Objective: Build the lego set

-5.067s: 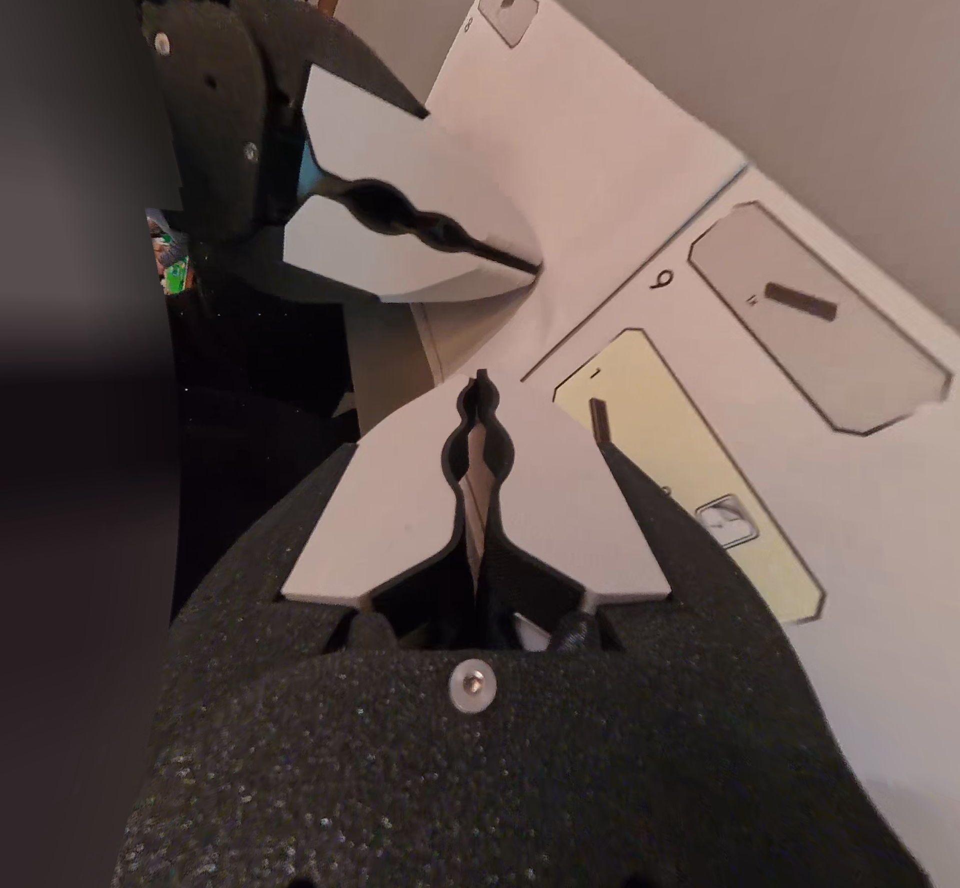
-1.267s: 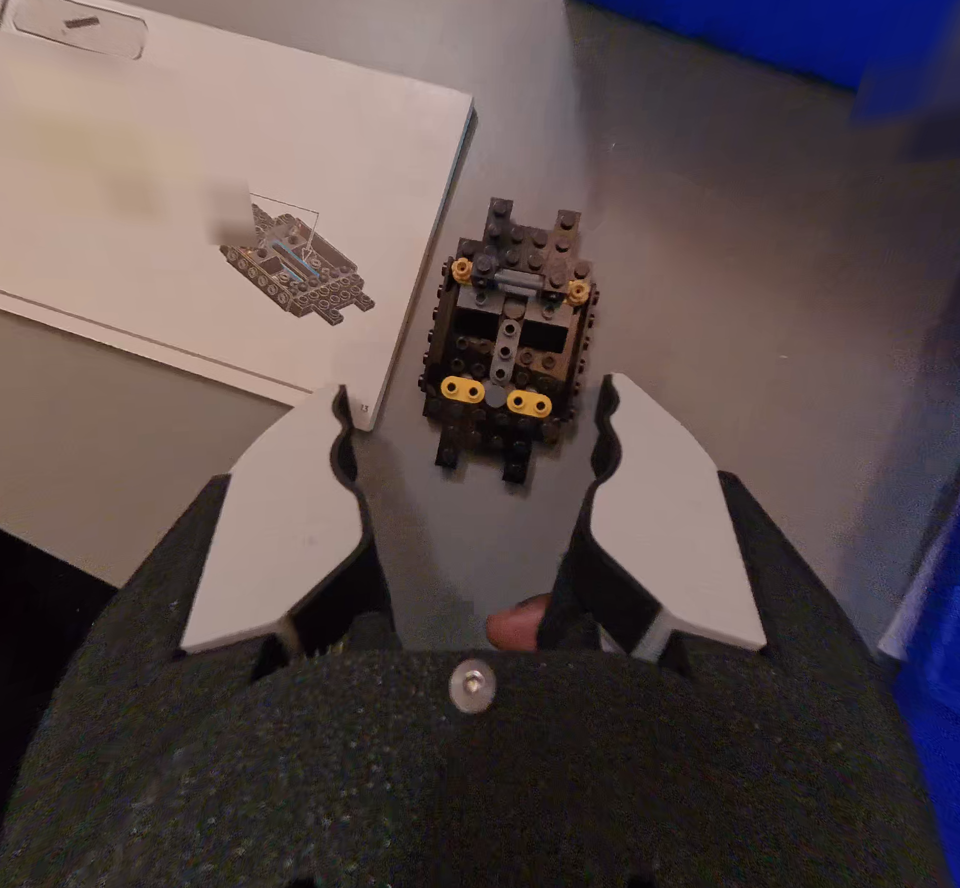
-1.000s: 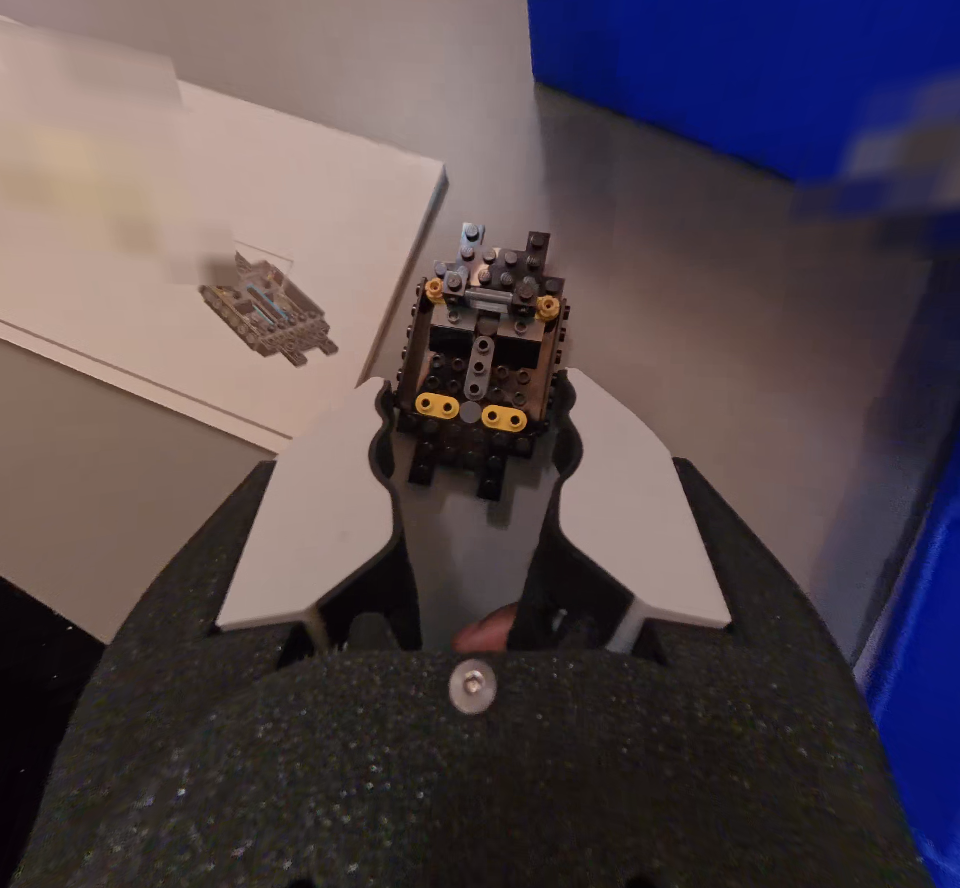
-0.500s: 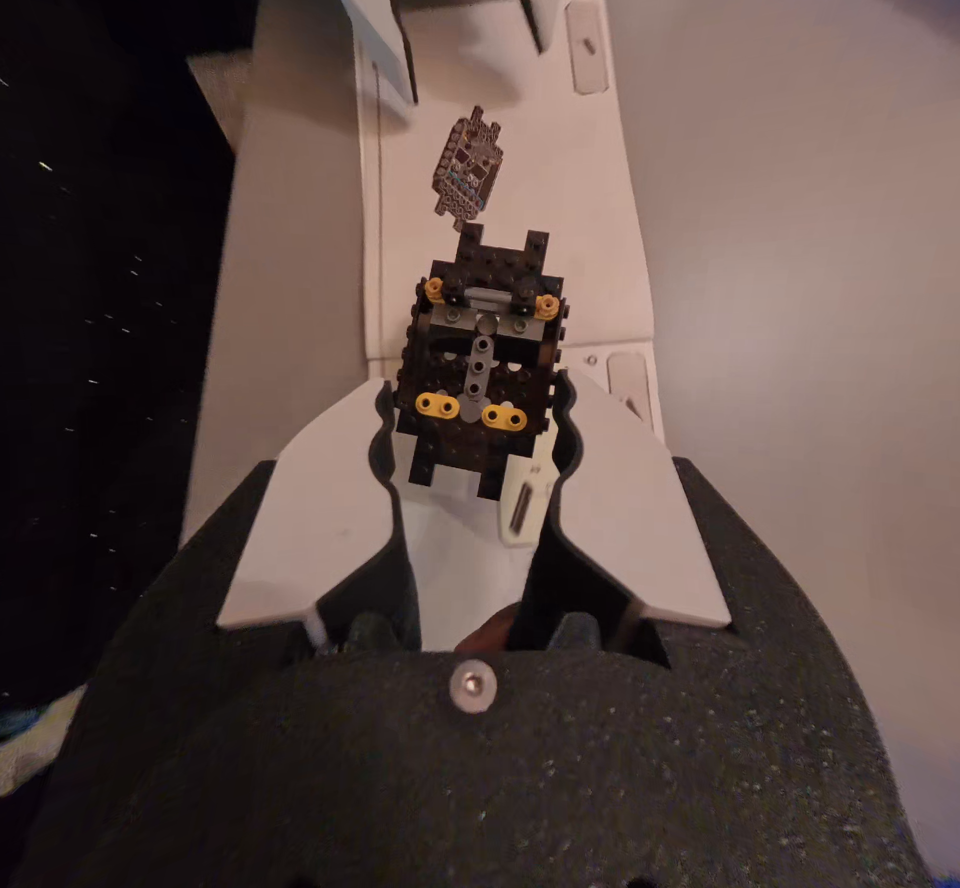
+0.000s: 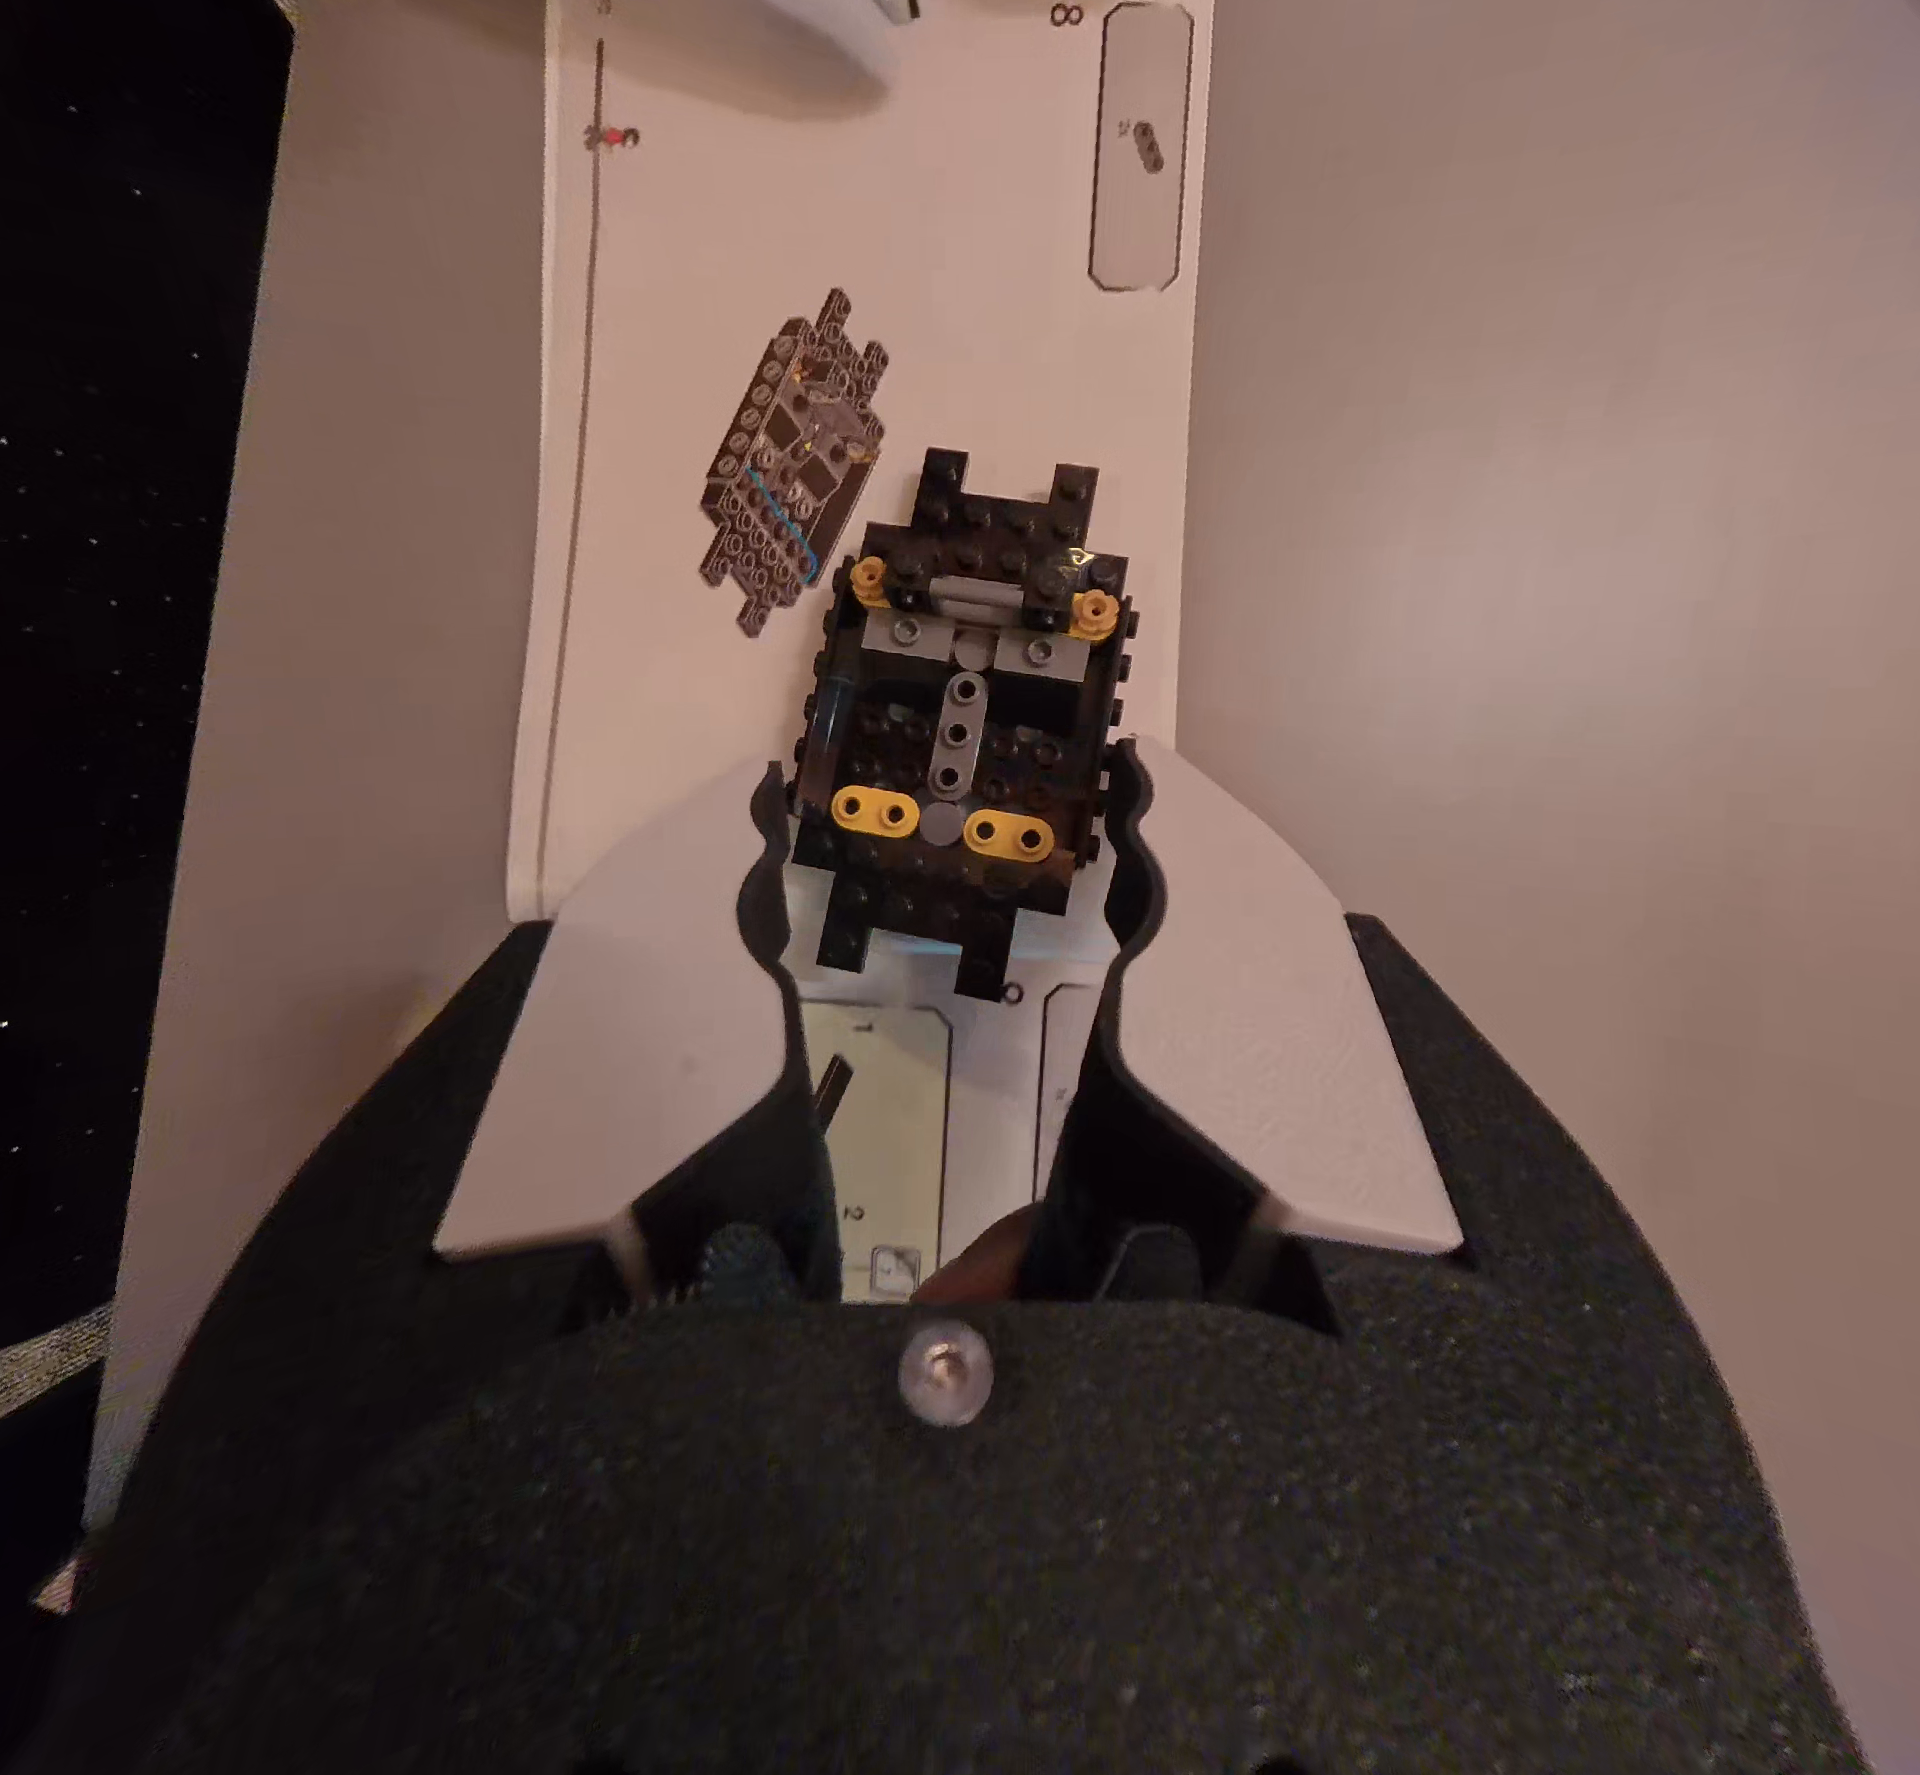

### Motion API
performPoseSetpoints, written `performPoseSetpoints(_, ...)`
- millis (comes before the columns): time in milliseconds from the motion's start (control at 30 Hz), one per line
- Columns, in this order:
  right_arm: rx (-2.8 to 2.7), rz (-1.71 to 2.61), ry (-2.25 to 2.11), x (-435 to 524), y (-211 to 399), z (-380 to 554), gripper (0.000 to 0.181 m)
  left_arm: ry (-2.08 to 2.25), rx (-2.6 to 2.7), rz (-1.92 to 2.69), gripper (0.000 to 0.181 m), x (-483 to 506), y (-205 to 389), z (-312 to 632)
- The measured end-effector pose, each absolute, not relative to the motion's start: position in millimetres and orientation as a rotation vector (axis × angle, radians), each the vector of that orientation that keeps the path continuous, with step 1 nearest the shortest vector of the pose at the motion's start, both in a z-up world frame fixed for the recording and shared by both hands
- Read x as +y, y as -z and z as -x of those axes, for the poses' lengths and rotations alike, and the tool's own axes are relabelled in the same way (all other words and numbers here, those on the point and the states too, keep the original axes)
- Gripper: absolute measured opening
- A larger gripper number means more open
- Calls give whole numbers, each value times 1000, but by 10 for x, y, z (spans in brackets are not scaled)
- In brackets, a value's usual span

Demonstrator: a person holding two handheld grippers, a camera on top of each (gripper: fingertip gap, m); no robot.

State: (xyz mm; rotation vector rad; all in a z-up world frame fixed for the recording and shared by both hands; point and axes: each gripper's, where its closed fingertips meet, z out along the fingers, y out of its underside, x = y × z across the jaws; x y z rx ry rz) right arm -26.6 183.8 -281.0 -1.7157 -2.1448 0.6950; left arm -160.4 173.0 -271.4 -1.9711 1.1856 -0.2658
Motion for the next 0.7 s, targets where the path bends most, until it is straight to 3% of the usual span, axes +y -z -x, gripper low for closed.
performPoseSetpoints(367, -2175, 1686, -721, 1819, 2915, 506, 60, 321, 1197, 1943, 54, 1721, 2808, 1553)
performPoseSetpoints(500, -2127, 1676, -795, 1798, 2862, 526, 80, 327, 1202, 1895, 52, 1705, 2795, 1536)
performPoseSetpoints(700, -1951, 1620, -855, 1852, 2625, 530, 86, 317, 1222, 1896, 52, 1691, 2820, 1531)
